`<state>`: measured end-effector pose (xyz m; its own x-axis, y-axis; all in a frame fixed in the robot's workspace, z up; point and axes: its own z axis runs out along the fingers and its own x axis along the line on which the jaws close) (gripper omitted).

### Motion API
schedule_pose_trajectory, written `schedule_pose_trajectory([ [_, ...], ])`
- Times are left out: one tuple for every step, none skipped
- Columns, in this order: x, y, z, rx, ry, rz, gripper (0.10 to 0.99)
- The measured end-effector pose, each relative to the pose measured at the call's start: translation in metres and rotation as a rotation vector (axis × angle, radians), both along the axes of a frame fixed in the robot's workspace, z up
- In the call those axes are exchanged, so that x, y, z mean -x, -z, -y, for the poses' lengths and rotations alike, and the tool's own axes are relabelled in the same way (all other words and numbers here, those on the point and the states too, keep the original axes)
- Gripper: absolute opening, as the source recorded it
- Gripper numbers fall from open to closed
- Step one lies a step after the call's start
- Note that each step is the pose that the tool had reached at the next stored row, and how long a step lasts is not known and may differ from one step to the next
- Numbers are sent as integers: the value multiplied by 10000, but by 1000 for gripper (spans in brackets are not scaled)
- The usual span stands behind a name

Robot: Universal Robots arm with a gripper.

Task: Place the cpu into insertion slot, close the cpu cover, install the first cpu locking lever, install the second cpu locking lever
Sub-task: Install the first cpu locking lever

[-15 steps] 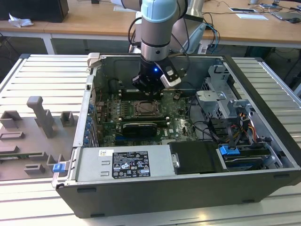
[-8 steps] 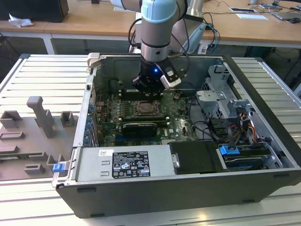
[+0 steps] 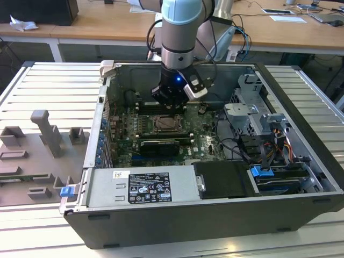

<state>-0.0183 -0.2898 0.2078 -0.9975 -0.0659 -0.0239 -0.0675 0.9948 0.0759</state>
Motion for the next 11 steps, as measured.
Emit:
schedule_pose_trajectory([
  [1, -32, 1, 12, 0, -3, 106],
  [1, -51, 1, 17, 1, -3, 106],
  [1, -52, 1, 17, 1, -1, 106],
  [1, -53, 3, 17, 1, -2, 106],
  [1, -52, 5, 17, 2, -1, 106],
  [1, -53, 11, 18, 1, -2, 106],
  [1, -53, 12, 19, 1, -2, 106],
  [1, -53, 14, 19, 2, -3, 106],
  [1, -53, 18, 19, 1, -2, 106],
  [1, -53, 20, 19, 1, -2, 106],
  [1, -53, 22, 19, 2, -3, 106],
])
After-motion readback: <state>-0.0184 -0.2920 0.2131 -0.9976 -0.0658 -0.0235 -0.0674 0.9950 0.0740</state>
